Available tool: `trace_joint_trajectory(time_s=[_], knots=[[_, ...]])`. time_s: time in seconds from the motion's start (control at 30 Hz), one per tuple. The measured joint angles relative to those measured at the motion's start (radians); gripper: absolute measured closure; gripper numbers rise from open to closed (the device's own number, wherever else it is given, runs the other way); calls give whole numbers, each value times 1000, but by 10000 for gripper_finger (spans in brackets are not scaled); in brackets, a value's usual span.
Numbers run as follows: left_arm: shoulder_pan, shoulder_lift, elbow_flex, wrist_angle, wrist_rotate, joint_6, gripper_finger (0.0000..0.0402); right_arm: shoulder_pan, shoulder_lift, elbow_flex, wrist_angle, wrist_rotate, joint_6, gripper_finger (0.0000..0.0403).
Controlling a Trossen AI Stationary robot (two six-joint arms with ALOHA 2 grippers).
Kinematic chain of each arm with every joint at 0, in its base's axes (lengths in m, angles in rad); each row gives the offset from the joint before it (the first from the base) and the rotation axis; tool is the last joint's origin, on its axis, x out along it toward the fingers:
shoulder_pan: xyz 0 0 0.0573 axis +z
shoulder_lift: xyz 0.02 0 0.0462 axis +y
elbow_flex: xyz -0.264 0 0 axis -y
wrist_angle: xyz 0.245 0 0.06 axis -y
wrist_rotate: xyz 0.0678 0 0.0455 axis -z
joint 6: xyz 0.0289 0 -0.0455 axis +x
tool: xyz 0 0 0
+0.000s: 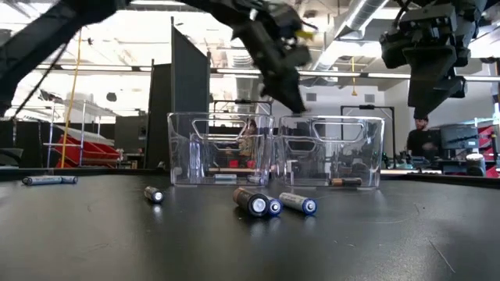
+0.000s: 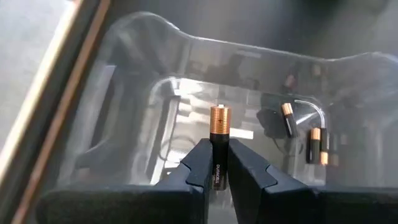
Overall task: Sort batteries
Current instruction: Put the black battery into the right transparent bin
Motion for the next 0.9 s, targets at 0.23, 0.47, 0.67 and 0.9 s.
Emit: trace_joint_trajectory(time_s=[0.23,0.47,0.67,0.9], knots=[[-38,176,123,-35,29,-2,367,22,2,0,-4,0,0,223],[-45,219,106,-58,45,-7,367,61,1,0,-11,0,-1,223],[-43,218,96,-79,38,11,367,73,1,0,-16,0,-1,223],[-43,218,96,-78,-11,41,367,72,1,0,-16,0,-1,223]])
